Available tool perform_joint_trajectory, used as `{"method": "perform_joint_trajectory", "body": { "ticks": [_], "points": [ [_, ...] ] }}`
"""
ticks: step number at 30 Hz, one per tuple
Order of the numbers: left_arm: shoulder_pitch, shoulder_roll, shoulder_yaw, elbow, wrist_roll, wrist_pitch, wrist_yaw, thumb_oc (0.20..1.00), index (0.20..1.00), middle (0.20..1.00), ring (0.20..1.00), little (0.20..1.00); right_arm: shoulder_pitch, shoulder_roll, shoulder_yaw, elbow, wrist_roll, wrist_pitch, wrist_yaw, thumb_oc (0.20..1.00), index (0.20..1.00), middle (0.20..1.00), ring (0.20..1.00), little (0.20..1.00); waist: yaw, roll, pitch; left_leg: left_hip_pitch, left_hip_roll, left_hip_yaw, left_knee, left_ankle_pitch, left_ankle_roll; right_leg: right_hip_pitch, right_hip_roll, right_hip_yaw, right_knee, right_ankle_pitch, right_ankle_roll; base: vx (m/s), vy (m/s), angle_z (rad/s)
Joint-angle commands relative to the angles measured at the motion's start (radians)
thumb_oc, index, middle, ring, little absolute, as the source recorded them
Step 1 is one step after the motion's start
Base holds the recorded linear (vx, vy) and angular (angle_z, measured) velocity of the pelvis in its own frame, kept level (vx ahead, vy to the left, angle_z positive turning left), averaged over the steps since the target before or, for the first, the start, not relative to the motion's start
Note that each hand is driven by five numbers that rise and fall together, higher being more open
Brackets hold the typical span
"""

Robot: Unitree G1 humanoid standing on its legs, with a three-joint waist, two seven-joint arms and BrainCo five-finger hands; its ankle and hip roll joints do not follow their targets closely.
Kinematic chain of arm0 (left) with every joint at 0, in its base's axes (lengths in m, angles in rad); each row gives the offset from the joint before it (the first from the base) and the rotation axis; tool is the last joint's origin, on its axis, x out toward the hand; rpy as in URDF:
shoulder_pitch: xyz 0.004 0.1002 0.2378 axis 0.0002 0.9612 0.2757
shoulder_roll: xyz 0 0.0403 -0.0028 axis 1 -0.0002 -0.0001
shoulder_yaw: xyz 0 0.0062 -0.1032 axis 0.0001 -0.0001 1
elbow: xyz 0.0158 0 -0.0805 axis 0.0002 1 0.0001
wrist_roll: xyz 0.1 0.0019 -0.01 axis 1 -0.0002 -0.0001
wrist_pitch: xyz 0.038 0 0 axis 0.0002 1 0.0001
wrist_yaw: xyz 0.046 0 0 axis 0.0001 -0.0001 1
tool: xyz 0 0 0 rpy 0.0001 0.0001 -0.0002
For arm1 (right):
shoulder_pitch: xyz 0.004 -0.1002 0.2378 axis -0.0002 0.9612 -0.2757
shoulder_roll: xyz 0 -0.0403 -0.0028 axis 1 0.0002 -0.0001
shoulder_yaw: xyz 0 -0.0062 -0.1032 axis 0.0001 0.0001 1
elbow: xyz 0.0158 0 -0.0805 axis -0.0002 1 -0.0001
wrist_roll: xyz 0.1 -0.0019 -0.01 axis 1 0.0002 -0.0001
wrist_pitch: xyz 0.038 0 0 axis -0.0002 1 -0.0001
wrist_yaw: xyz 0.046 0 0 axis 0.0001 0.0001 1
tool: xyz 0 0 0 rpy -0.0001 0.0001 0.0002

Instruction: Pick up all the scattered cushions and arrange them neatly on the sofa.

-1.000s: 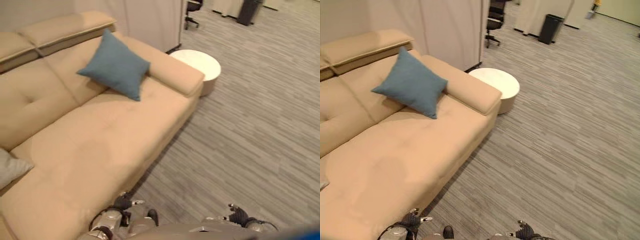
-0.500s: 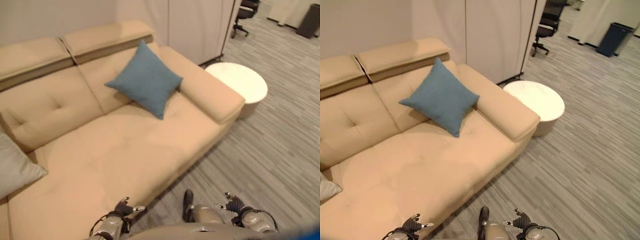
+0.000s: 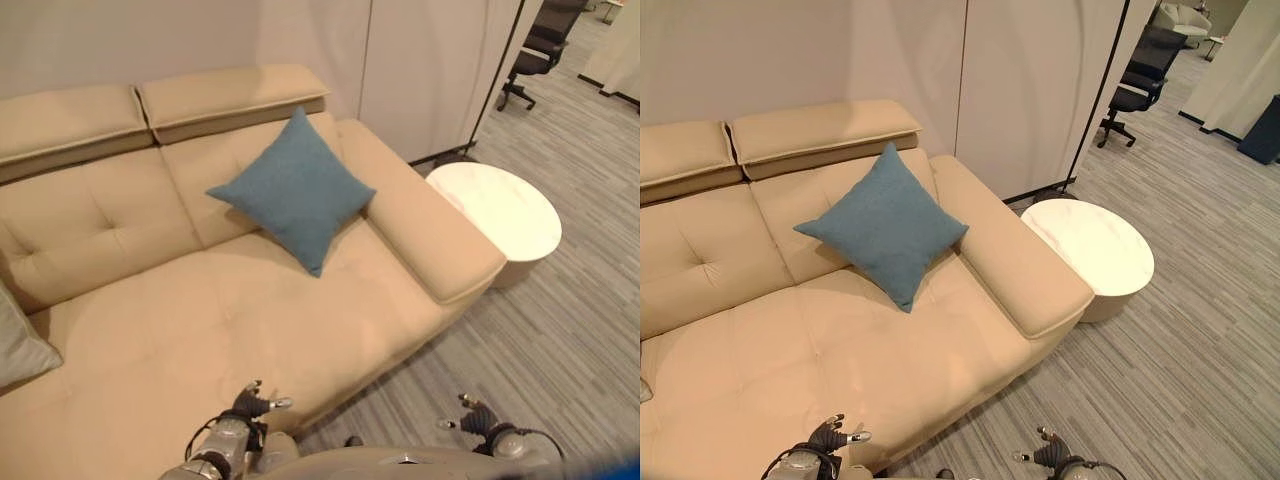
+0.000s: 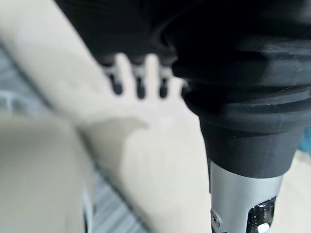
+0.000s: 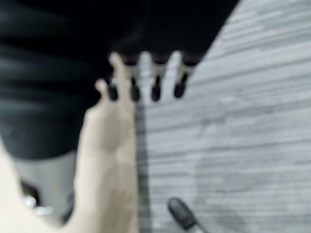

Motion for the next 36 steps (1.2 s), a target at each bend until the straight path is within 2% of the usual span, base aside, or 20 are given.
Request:
{"method": "perform_joint_trajectory", "body": {
  "ticks": [1,3,4,5,6,10,11,13,16,18,21,23,25,26,27,29,31,32,33,36],
  "points": [
    [0.002,0.055,0.005,-0.020,-0.017,-0.019,0.011,1.000,1.000,1.000,1.000,1.000,-0.046,0.013,-0.028,-0.021,0.011,-0.015,-0.009,1.000,1.000,1.000,1.000,1.000,0.042,-0.025,0.017,0.055,-0.042,-0.022,-0.026,-0.006,-0.005,-0.122,-0.135,0.044,0.183,0.098,0.150,0.02,0.119,0.32],
    [0.000,0.069,0.013,-0.015,-0.016,-0.017,0.010,1.000,1.000,1.000,1.000,1.000,-0.051,0.019,-0.030,-0.033,0.014,-0.017,-0.010,1.000,1.000,1.000,1.000,1.000,0.038,-0.019,0.033,0.073,-0.052,-0.056,-0.031,-0.012,0.013,-0.165,-0.144,0.091,0.292,0.103,0.166,0.04,0.113,0.22],
    [0.000,0.071,0.014,-0.011,-0.015,-0.018,0.009,1.000,1.000,1.000,1.000,1.000,-0.049,0.020,-0.031,-0.041,0.020,-0.019,-0.007,1.000,1.000,1.000,1.000,1.000,0.036,-0.020,0.033,0.076,-0.057,-0.075,-0.032,-0.017,0.017,-0.172,-0.140,0.130,0.293,0.100,0.167,0.03,0.023,0.16],
    [0.000,0.071,0.014,-0.011,-0.015,-0.018,0.009,1.000,1.000,1.000,1.000,1.000,-0.049,0.021,-0.032,-0.041,0.020,-0.019,-0.007,1.000,1.000,1.000,1.000,1.000,0.035,-0.020,0.030,0.073,-0.056,-0.075,-0.033,-0.015,0.017,-0.174,-0.139,0.130,0.290,0.103,0.167,0.06,-0.010,0.45],
    [0.007,0.072,0.015,-0.010,-0.017,-0.023,0.011,1.000,1.000,1.000,1.000,1.000,-0.044,0.021,-0.030,-0.042,0.022,-0.020,-0.006,1.000,1.000,1.000,1.000,1.000,0.036,-0.016,0.023,0.078,-0.061,-0.096,-0.041,-0.020,0.017,-0.179,-0.143,0.166,0.253,0.101,0.160,0.04,-0.015,0.72],
    [0.010,0.071,0.017,-0.001,-0.016,-0.027,0.012,1.000,1.000,1.000,1.000,1.000,-0.051,0.022,-0.030,-0.034,0.022,-0.018,-0.008,1.000,1.000,1.000,1.000,1.000,0.036,-0.011,0.021,0.083,-0.058,-0.122,-0.052,-0.020,0.010,-0.186,-0.166,0.212,0.180,0.125,0.165,0.08,-0.077,0.46],
    [0.012,0.072,0.018,0.018,-0.015,-0.028,0.013,1.000,1.000,1.000,1.000,1.000,-0.057,0.023,-0.028,-0.048,0.028,-0.019,-0.010,1.000,1.000,1.000,1.000,1.000,0.024,-0.014,0.020,0.090,-0.062,-0.160,-0.051,-0.031,0.002,-0.203,-0.191,0.321,0.072,0.183,0.189,0.13,-0.162,0.63],
    [0.013,0.071,0.019,0.030,-0.012,-0.028,0.014,1.000,1.000,1.000,1.000,1.000,-0.054,0.026,-0.030,-0.056,0.034,-0.017,-0.007,1.000,1.000,1.000,1.000,1.000,0.016,-0.015,0.018,0.102,-0.059,-0.184,-0.053,-0.037,-0.006,-0.205,-0.197,0.357,0.047,0.198,0.202,0.12,-0.144,0.63],
    [0.019,0.070,0.018,0.033,-0.009,-0.029,0.015,1.000,1.000,1.000,1.000,1.000,-0.052,0.025,-0.028,-0.059,0.029,-0.017,-0.004,1.000,1.000,1.000,1.000,1.000,0.015,-0.015,0.011,0.112,-0.052,-0.197,-0.055,-0.042,-0.015,-0.187,-0.201,0.343,0.032,0.195,0.205,0.11,-0.187,0.75],
    [0.022,0.068,0.020,0.034,-0.013,-0.028,0.012,1.000,1.000,1.000,1.000,1.000,-0.054,0.020,-0.010,-0.068,0.014,-0.019,0.001,1.000,1.000,1.000,1.000,1.000,0.019,-0.018,-0.005,0.108,-0.005,-0.202,-0.034,-0.040,-0.052,-0.151,-0.179,0.317,0.032,0.152,0.196,0.16,-0.404,0.50],
    [0.017,0.060,0.010,0.023,-0.026,-0.029,0.010,1.000,1.000,1.000,1.000,1.000,-0.052,0.009,-0.005,-0.080,0.020,-0.021,0.000,1.000,1.000,1.000,1.000,1.000,0.014,-0.018,-0.004,0.088,0.023,-0.210,0.003,-0.032,-0.069,-0.132,-0.162,0.294,0.028,0.132,0.180,0.04,-0.201,0.49],
    [0.012,0.056,0.004,0.022,-0.031,-0.026,0.006,1.000,1.000,1.000,1.000,1.000,-0.044,-0.002,0.000,-0.096,0.031,-0.024,0.001,1.000,1.000,1.000,1.000,1.000,0.006,-0.021,0.000,0.046,0.056,-0.201,0.080,0.000,-0.087,-0.100,-0.136,0.279,0.015,0.106,0.154,0.04,-0.304,0.38],
    [0.003,0.050,-0.009,0.012,-0.046,-0.028,0.009,1.000,1.000,1.000,1.000,1.000,-0.038,-0.011,-0.006,-0.102,0.050,-0.028,-0.003,1.000,1.000,1.000,1.000,1.000,0.006,-0.029,0.024,-0.031,0.082,-0.192,0.213,0.066,-0.100,-0.071,-0.125,0.254,-0.007,0.102,0.130,0.00,-0.321,0.63],
    [-0.004,0.043,-0.020,0.007,-0.042,-0.023,0.002,1.000,1.000,1.000,1.000,1.000,-0.028,-0.019,-0.009,-0.111,0.061,-0.026,-0.001,1.000,1.000,1.000,1.000,1.000,0.001,-0.036,0.039,-0.061,0.096,-0.145,0.267,0.070,-0.090,-0.046,-0.113,0.236,-0.023,0.090,0.111,0.00,-0.264,0.58],
    [-0.004,0.043,-0.020,0.007,-0.042,-0.023,0.002,1.000,1.000,1.000,1.000,1.000,-0.028,-0.019,-0.009,-0.111,0.061,-0.026,-0.001,1.000,1.000,1.000,1.000,1.000,0.001,-0.036,0.039,-0.061,0.096,-0.145,0.268,0.070,-0.090,-0.046,-0.113,0.236,-0.023,0.091,0.111,0.03,-0.206,0.36],
    [-0.003,0.037,-0.035,0.001,-0.031,-0.019,0.000,1.000,1.000,1.000,1.000,1.000,-0.017,-0.022,-0.018,-0.102,0.068,-0.024,-0.002,1.000,1.000,1.000,1.000,1.000,-0.005,-0.030,0.045,-0.075,0.101,-0.081,0.207,0.068,-0.077,-0.024,-0.103,0.211,-0.039,0.073,0.105,0.05,-0.091,0.47],
    [-0.005,0.033,-0.039,0.001,-0.018,-0.018,0.003,1.000,1.000,1.000,1.000,1.000,-0.018,-0.021,-0.025,-0.086,0.069,-0.025,-0.007,1.000,1.000,1.000,1.000,1.000,-0.001,-0.012,0.050,-0.097,0.063,-0.071,0.063,0.084,-0.069,-0.024,-0.083,0.203,-0.050,0.065,0.111,0.07,-0.017,0.26],
    [-0.004,0.033,-0.039,0.001,-0.018,-0.018,0.003,1.000,1.000,1.000,1.000,1.000,-0.018,-0.021,-0.025,-0.086,0.069,-0.025,-0.007,1.000,1.000,1.000,1.000,1.000,-0.001,-0.013,0.050,-0.095,0.061,-0.071,0.059,0.086,-0.069,-0.024,-0.084,0.202,-0.050,0.064,0.111,0.11,0.017,0.38],
    [-0.003,0.035,-0.033,0.006,-0.014,-0.017,0.005,1.000,1.000,1.000,1.000,1.000,-0.018,-0.019,-0.022,-0.085,0.063,-0.027,-0.014,1.000,1.000,1.000,1.000,1.000,0.007,0.004,0.059,-0.138,0.057,-0.057,-0.023,0.166,-0.083,-0.014,-0.063,0.202,-0.050,0.051,0.110,0.13,0.015,0.54],
    [-0.005,0.039,-0.024,0.014,-0.018,-0.018,0.011,1.000,1.000,1.000,1.000,1.000,-0.027,-0.015,-0.016,-0.083,0.063,-0.028,-0.016,1.000,1.000,1.000,1.000,1.000,0.020,0.006,0.069,-0.162,0.057,-0.071,-0.029,0.193,-0.091,-0.005,-0.054,0.216,-0.043,0.039,0.109,0.15,0.030,0.15]
  ]
}}
